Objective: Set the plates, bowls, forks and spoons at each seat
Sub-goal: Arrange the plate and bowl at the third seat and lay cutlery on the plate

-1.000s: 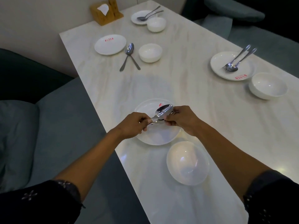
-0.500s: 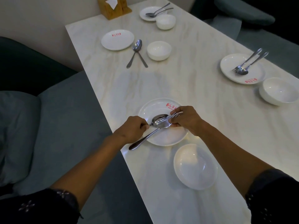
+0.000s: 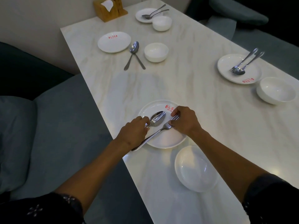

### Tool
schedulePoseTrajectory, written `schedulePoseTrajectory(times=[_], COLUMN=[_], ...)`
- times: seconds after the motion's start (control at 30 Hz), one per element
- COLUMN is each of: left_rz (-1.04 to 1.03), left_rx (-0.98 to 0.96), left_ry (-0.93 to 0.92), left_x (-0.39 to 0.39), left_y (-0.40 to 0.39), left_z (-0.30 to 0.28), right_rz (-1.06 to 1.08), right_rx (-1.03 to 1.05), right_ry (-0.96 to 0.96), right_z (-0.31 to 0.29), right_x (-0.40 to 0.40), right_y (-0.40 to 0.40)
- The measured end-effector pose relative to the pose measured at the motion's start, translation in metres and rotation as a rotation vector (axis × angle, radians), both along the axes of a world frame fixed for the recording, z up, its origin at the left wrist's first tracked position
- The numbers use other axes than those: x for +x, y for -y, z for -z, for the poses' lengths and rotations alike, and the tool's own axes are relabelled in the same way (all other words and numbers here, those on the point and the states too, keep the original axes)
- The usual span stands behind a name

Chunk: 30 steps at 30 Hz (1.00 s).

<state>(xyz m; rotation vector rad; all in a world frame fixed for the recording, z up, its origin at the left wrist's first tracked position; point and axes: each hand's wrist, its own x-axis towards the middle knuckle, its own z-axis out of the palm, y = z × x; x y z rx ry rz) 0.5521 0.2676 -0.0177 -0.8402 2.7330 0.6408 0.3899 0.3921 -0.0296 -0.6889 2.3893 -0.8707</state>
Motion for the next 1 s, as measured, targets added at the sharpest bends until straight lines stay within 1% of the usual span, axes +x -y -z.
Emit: schedulePoseTrajectory(times=[0.33,0.4,0.53,0.67,0.83,1.0], left_rz=[0.021,-0.001,-0.062,-0.101,-0.198,-0.284], left_rx=[-0.123,-0.138,-0.174,-0.109,0.081,0.122], left_ry=[0.006,-0.012,-0.087,-0.212,-0.327,-0.459], left_x=[-0.006,-0.003,-0.002,-0.024,-0.052,-0.052], left_y=[0.002,0.006,0.019,0.025,0.023,0.022], left_z=[-0.002,-0.006,-0.022,-0.038,-0.051,-0.068], right_rz=[-0.03,-0.044,-0.038,0.008,0.076,0.08], right_rx=[0.018,0.017,-0.054,-0.16,-0.25,-0.301], right_ry=[-0.072,-0.091,-0.109,-0.139,-0.119,-0.11], right_z=[0.005,0.003,-0.007,-0.026,-0.05,-0.074], right_x=[0.006,0.005,0.0,-0.008,-0.014,-0.011], right_y=[-0.001,-0.003,-0.007,-0.001,0.011,0.015])
